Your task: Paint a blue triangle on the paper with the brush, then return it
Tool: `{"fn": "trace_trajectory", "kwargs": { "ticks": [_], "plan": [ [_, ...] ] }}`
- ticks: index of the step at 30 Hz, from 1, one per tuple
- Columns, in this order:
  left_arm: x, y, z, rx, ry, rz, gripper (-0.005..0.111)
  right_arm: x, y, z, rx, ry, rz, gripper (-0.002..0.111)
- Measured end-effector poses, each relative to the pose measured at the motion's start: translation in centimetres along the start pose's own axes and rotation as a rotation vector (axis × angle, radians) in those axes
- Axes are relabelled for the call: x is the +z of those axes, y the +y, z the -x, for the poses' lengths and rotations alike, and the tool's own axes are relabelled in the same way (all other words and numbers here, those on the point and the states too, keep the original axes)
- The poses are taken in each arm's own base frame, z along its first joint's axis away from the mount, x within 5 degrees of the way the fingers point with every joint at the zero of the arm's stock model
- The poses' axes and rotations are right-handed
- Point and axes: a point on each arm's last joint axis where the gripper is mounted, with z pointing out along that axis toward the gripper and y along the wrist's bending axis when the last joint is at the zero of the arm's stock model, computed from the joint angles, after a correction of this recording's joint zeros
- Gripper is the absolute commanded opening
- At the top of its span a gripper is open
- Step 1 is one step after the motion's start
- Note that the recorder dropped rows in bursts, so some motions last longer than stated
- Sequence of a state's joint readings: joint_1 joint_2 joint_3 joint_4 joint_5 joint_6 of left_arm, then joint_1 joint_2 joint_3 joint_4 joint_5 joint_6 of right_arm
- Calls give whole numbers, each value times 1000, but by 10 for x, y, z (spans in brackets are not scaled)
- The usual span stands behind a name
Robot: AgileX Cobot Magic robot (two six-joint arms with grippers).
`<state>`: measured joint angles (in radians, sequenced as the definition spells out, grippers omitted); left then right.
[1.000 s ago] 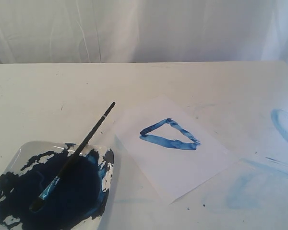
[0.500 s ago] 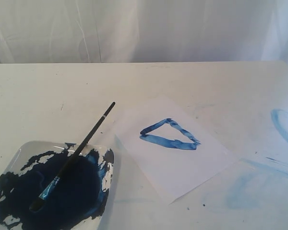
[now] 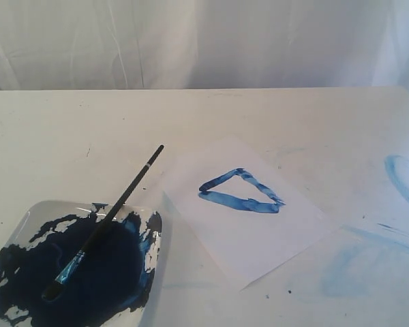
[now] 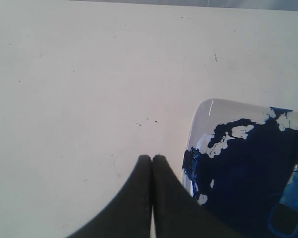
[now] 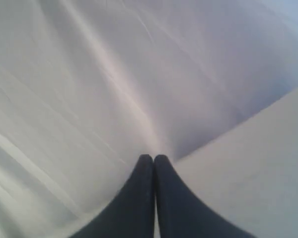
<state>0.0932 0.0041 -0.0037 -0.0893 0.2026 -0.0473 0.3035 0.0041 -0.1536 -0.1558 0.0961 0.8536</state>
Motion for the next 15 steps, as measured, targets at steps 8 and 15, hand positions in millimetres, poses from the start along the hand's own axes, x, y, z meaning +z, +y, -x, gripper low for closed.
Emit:
{"fn": "trace_trajectory", "kwargs": {
  "ticks": [8, 15],
  "plan": [
    [0, 0, 0, 0, 0, 0, 0, 3, -32, -40, -688, 161, -48, 0],
    [0, 0, 0, 0, 0, 0, 0, -2, -50, -49, -709, 312, -239, 0]
  ]
}}
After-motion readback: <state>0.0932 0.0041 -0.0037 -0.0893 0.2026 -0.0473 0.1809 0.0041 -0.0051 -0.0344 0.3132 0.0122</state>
